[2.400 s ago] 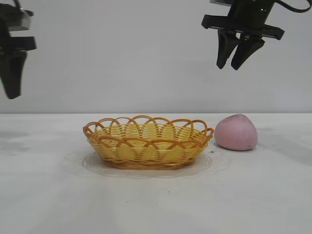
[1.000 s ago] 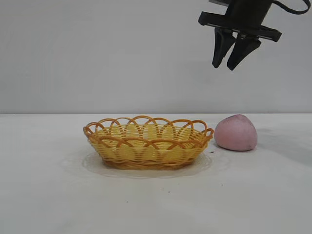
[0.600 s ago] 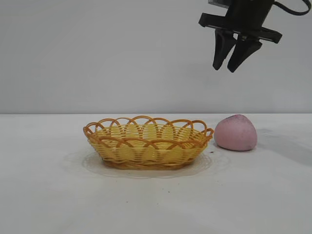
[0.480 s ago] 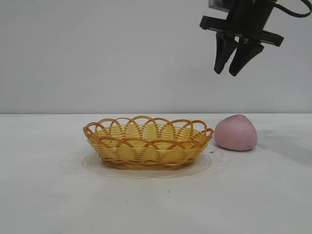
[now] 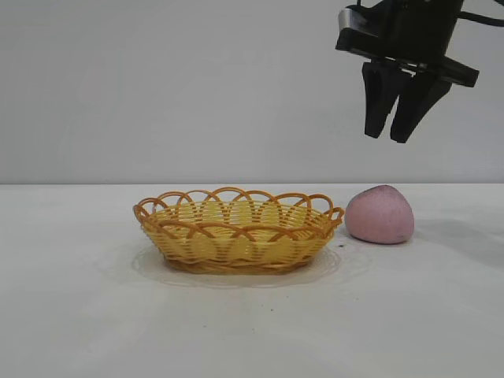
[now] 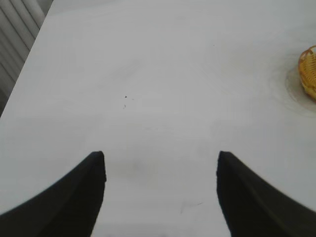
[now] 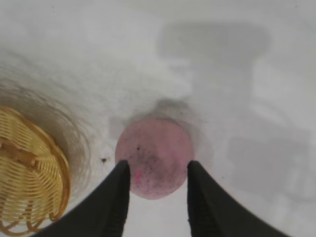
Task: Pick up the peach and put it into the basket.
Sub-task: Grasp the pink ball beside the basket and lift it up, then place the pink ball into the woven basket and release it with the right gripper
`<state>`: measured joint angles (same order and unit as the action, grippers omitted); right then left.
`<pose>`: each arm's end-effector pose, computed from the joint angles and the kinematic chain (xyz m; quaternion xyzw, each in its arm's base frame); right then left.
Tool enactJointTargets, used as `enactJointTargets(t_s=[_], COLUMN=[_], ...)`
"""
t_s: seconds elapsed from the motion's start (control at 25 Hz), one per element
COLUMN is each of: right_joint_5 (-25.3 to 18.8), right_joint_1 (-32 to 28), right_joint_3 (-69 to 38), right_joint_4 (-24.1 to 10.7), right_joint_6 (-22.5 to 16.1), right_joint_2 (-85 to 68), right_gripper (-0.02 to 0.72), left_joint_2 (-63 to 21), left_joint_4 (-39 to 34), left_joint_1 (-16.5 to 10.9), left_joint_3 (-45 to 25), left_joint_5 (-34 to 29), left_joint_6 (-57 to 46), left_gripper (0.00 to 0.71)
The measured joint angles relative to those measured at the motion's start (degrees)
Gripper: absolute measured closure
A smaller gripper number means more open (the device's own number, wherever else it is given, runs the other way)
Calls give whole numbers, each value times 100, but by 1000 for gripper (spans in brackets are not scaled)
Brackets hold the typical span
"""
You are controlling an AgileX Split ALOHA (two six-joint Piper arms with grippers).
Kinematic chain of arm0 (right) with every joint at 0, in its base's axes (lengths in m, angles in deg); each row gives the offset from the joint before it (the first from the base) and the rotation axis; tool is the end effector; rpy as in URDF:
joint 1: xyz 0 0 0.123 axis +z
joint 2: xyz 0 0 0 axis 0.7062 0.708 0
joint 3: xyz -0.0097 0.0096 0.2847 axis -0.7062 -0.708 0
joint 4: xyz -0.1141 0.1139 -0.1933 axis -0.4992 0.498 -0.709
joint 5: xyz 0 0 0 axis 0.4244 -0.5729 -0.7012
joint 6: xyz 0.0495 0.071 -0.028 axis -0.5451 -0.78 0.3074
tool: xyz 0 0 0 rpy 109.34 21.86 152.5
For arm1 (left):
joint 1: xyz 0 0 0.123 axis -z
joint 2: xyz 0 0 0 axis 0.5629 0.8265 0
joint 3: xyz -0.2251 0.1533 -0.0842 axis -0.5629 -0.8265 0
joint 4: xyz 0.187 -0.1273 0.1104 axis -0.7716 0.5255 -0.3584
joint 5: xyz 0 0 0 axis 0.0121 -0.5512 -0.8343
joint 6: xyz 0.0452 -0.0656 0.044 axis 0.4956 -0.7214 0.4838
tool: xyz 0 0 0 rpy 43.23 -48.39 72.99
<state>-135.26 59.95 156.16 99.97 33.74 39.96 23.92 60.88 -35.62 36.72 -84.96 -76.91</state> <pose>0.4078 0.1331 0.2033 -0.1993 0.9697 0.1299 0.0558 -0.0086 0.0034 0.2682 -0.0166 0.8673 0.0245 0.4969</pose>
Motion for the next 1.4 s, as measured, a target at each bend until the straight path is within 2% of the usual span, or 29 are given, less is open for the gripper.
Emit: enactJointTargets(t_s=[0.2, 0.32, 0.44, 0.68, 0.96, 1.16, 1.4], right_joint_5=[-102, -128, -128, -128, -174, 20, 238], right_joint_1=[0, 0, 6, 402, 1362, 1963, 2077], right_joint_3=[0, 0, 10, 10, 10, 10, 10], right_joint_4=[78, 109, 119, 184, 268, 280, 152], right_joint_6=[23, 220, 346, 499, 536, 550, 550], right_joint_2=[637, 881, 733, -108, -370, -161, 476], right_gripper=[427, 585, 703, 703, 703, 703, 703], left_joint_2=[0, 0, 0, 0, 0, 0, 0], left_joint_4=[0, 0, 0, 10, 10, 10, 10], left_joint_1=[0, 0, 0, 0, 0, 0, 0], left_joint_3=[0, 0, 0, 0, 0, 0, 0], left_joint_5=[0, 0, 0, 0, 0, 0, 0], left_joint_6=[2, 12, 12, 12, 12, 12, 12], left_gripper=[285, 285, 285, 285, 285, 285, 285])
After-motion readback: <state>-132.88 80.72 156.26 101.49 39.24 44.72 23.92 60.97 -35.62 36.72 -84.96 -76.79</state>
